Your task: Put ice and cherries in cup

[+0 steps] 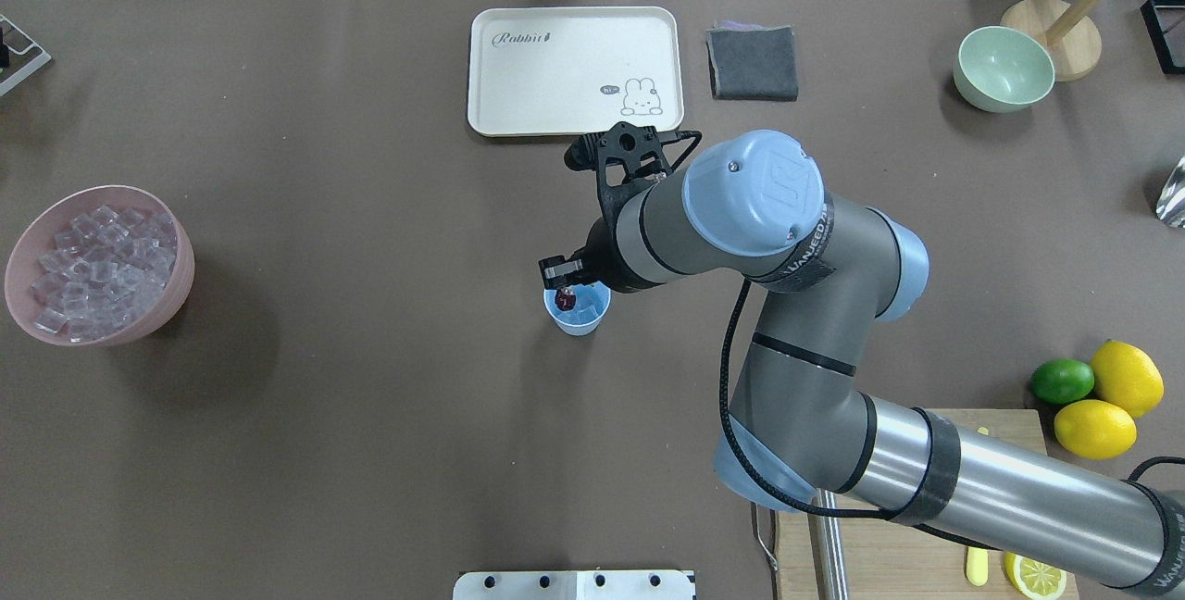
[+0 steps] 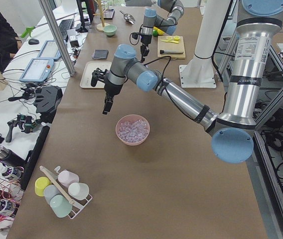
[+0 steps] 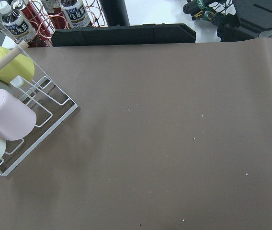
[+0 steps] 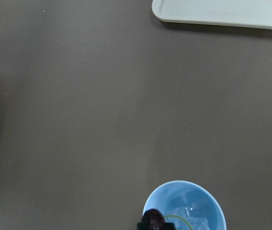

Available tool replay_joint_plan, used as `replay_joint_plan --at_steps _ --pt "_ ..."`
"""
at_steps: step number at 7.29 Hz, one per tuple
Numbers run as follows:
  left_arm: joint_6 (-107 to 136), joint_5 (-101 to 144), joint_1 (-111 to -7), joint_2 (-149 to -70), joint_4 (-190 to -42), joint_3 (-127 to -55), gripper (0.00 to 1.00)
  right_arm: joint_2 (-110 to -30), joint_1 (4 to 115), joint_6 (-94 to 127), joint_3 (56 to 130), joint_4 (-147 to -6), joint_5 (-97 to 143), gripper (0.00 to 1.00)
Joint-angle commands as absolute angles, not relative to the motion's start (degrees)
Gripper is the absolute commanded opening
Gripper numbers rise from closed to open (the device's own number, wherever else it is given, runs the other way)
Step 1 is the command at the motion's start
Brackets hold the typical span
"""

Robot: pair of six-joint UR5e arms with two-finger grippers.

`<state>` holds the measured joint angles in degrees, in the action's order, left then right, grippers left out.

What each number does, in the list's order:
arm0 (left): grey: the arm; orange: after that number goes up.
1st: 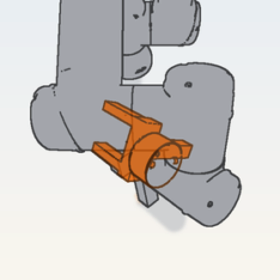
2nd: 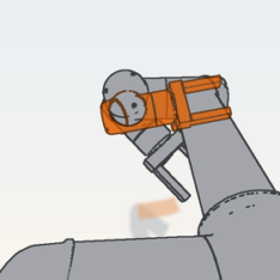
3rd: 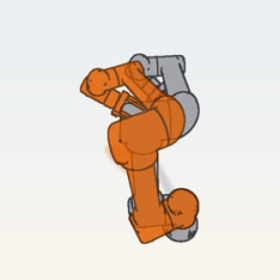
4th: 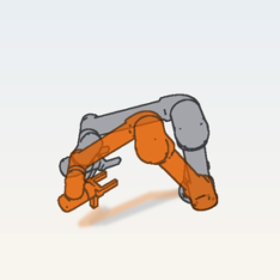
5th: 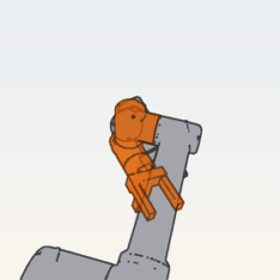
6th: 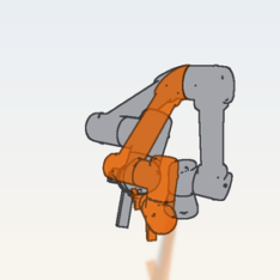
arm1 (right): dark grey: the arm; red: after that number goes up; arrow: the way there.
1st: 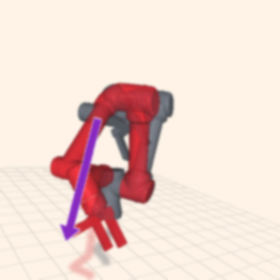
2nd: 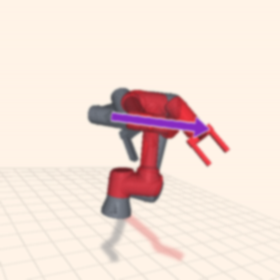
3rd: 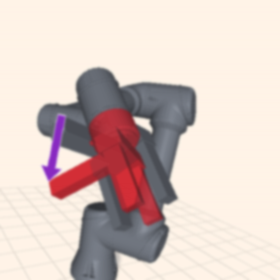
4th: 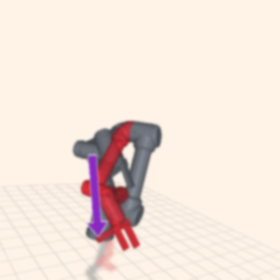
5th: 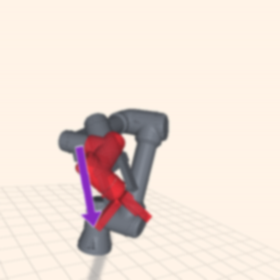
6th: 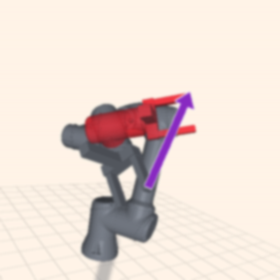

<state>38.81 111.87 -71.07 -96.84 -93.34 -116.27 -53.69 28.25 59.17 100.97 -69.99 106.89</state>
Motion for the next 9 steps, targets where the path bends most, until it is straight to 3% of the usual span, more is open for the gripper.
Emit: replay_joint_plan --at_steps 1,2,3,4,6,8,9 --pt "37.44 112.59 -71.89 -96.41 -93.34 -115.67 0.98 -53.96 27.77 58.8 100.81 -69.96 106.17 0.0" --pt "37.35 112.59 -71.89 -96.5 -93.34 -115.66 0.98 -54.57 27.77 58.54 100.46 -69.79 105.91 0.87" --pt "37.35 112.41 -71.89 -96.5 -93.34 -115.58 0.98 -54.58 27.77 58.97 100.63 -69.96 105.21 1.0" --pt "37.35 112.59 -71.89 -96.59 -93.43 -115.49 0.98 -54.67 28.38 59.24 100.81 -70.22 105.47 1.0" --pt "31.0 118.26 -74.33 -94.94 -92.9 -114.88 0.98 -55.2 32.67 58.45 107.8 -85.68 109.83 1.0" --pt "12.22 123.55 -85.28 -90.02 -92.46 -112.52 0.98 -55.46 41.79 54.27 114.06 -102.05 116.68 1.0" --pt "3.6 127.58 -92.48 -89.83 -91.16 -107.89 0.98 -56.68 47.49 45.96 116.08 -110.48 119.24 1.0"
